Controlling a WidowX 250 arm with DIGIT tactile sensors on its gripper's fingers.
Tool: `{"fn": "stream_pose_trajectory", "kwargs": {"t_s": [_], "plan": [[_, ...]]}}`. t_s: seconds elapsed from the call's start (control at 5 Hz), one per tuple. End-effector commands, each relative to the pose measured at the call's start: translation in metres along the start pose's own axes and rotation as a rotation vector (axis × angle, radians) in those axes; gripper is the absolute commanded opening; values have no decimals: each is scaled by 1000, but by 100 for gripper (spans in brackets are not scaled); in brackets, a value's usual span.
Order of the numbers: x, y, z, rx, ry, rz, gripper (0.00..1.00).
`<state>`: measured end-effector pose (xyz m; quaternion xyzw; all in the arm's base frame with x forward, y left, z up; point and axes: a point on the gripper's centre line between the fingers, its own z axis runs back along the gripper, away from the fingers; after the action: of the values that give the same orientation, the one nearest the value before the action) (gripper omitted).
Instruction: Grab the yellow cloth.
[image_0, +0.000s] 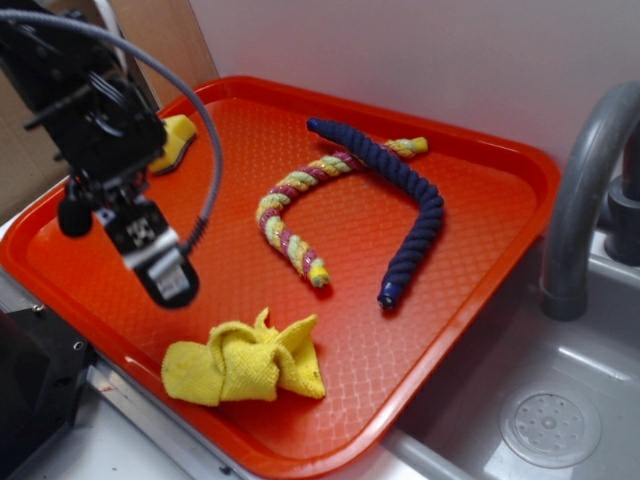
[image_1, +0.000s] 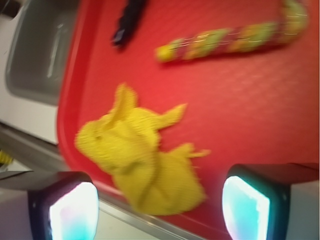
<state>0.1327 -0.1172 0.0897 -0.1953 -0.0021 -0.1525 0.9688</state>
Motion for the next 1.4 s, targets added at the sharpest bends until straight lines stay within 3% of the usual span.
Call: {"fn": "stream_pose_trajectory", "kwargs": {"t_s": [0.0, 0.4, 0.6, 1.0, 1.2], "plan": [[8, -19, -37, 30, -43, -330, 100], [10, -30, -75, -19, -16, -486, 100], [8, -33, -74, -6, -15, -482, 0], [3, -39, -66, 5, -16, -493, 0], [-3, -32, -38, 116, -7, -384, 0]]}}
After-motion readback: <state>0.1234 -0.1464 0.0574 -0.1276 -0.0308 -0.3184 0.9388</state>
